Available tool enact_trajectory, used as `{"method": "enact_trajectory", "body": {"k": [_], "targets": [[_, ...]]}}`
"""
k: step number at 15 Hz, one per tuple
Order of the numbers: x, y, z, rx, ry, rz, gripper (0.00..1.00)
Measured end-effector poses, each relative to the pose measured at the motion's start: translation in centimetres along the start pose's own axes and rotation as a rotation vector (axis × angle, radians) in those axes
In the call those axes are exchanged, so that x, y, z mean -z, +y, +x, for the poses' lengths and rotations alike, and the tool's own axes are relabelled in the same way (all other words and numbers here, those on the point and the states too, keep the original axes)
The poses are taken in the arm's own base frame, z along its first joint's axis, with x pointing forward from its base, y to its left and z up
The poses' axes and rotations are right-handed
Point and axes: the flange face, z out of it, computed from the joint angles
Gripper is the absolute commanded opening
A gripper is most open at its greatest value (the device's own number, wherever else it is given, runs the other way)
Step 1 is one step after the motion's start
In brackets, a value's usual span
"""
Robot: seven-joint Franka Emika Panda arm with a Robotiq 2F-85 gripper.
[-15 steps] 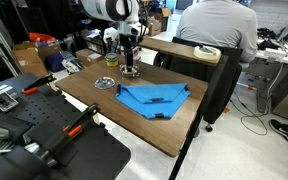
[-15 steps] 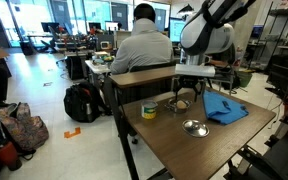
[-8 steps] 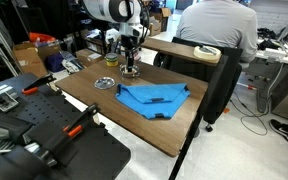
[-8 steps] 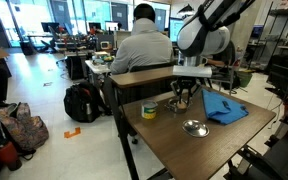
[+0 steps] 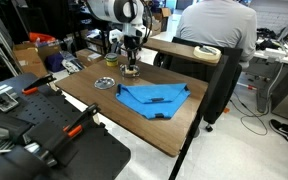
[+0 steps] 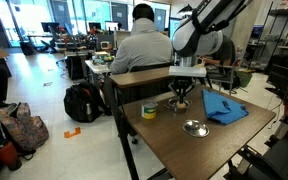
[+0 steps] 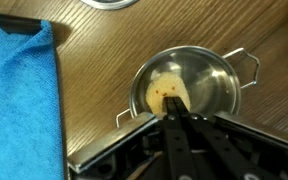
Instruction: Pick up the potato plush toy from the pot and put it on the table
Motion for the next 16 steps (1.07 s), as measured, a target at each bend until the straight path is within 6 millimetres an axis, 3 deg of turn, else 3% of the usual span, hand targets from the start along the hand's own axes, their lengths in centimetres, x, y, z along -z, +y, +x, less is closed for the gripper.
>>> {"method": "enact_trajectory", "body": {"k": [5, 6, 8, 12, 16], "targets": [[-0.4, -0.3, 0.7, -0.004, -0.012, -0.017, 0.72], [-0.6, -0.3, 0.8, -0.004, -0.013, -0.02, 0.28], [-1.0, -0.3, 0.9, -0.005, -0.014, -0.024, 0.31], [-1.9, -0.4, 1.1, -0.006, -0.02, -0.033, 0.02], [-1.5, -0.6, 1.4, -0.011, -0.019, -0.034, 0.03]]}}
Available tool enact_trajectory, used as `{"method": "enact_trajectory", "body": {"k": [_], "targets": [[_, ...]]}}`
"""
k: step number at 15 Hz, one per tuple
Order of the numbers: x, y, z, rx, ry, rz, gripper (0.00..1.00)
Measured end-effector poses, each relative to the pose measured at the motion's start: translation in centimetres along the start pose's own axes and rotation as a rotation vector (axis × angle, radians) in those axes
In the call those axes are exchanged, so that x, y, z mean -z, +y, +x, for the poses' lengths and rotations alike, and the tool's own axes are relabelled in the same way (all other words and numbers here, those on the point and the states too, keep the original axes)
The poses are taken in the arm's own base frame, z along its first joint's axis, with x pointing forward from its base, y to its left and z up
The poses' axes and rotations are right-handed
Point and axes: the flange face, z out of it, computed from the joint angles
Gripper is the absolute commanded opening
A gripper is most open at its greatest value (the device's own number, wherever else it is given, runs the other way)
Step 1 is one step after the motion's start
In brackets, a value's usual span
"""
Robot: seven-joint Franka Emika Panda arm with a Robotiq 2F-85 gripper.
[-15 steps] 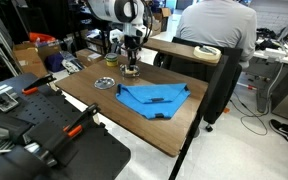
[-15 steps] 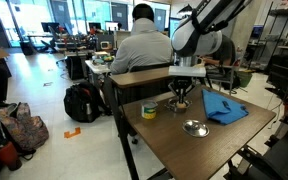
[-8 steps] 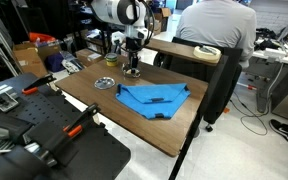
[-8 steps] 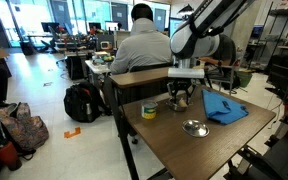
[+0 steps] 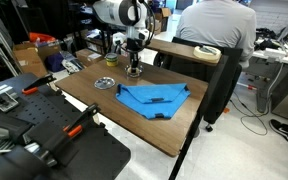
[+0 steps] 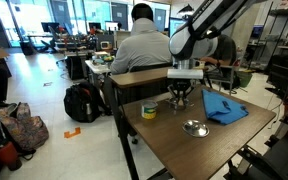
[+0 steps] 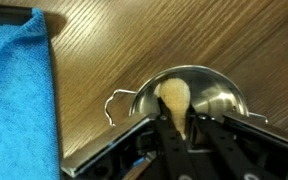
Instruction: Pick up the potato plush toy from the pot and put it on the table
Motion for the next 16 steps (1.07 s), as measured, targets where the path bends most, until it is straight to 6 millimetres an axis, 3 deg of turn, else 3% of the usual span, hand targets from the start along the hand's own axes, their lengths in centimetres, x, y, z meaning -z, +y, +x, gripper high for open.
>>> {"method": "enact_trajectory", "body": {"k": [4, 8, 12, 16], "targets": [[1.3, 0.0, 0.4, -0.019, 0.015, 0.01, 0.04], [4.7, 0.6, -0.9, 0.012, 0.017, 0.014, 0.04], [6.0, 1.8, -5.8, 0.139, -0.011, -0.041, 0.04], [3.4, 1.9, -11.6, 0.257, -0.01, -0.13, 0.04]]}}
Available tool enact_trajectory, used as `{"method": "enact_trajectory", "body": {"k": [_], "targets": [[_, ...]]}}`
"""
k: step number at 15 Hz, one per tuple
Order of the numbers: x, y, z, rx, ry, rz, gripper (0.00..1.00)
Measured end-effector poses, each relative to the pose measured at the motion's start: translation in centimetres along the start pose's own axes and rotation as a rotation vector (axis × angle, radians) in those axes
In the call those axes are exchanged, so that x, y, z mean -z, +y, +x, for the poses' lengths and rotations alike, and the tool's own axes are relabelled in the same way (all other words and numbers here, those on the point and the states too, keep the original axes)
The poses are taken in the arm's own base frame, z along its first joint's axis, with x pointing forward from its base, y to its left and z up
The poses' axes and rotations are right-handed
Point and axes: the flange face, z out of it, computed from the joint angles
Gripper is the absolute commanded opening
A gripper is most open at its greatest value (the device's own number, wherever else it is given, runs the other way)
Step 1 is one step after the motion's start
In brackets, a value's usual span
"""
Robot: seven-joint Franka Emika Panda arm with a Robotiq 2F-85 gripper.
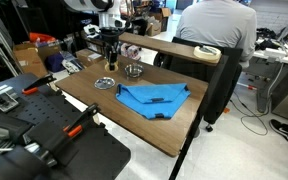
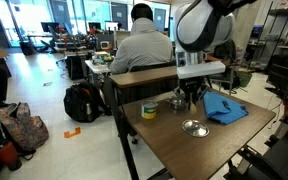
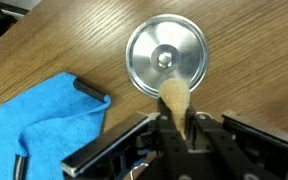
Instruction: Pick up the potato plush toy from the pot and put it on the table
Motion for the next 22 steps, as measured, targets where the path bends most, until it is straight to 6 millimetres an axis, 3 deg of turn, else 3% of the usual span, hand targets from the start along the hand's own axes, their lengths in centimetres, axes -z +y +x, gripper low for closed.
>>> {"method": "enact_trajectory", "body": {"k": [4, 8, 9, 12, 15, 18, 20, 21, 22], "targets": [[-1.9, -2.3, -3.4, 0.077, 0.032, -0.008, 0.04], [-2.5, -4.3, -5.4, 0.122, 0.062, 0.016, 0.06], [-2.6, -4.8, -5.8, 0.13, 0.065, 0.022, 0.4], [-2.4, -5.6, -6.3, 0.129, 0.072, 0.053, 0.54], [-1.9, -5.6, -6.1, 0.095, 0.07, 0.071, 0.77], [-0.1, -5.2, -5.4, 0.037, 0.073, 0.108, 0.98], [2.1, -4.3, -4.8, 0.002, 0.083, 0.135, 1.0], [3.3, -3.6, -4.6, -0.009, 0.088, 0.145, 0.95], [4.2, -3.1, -4.4, -0.015, 0.095, 0.152, 1.0]]}}
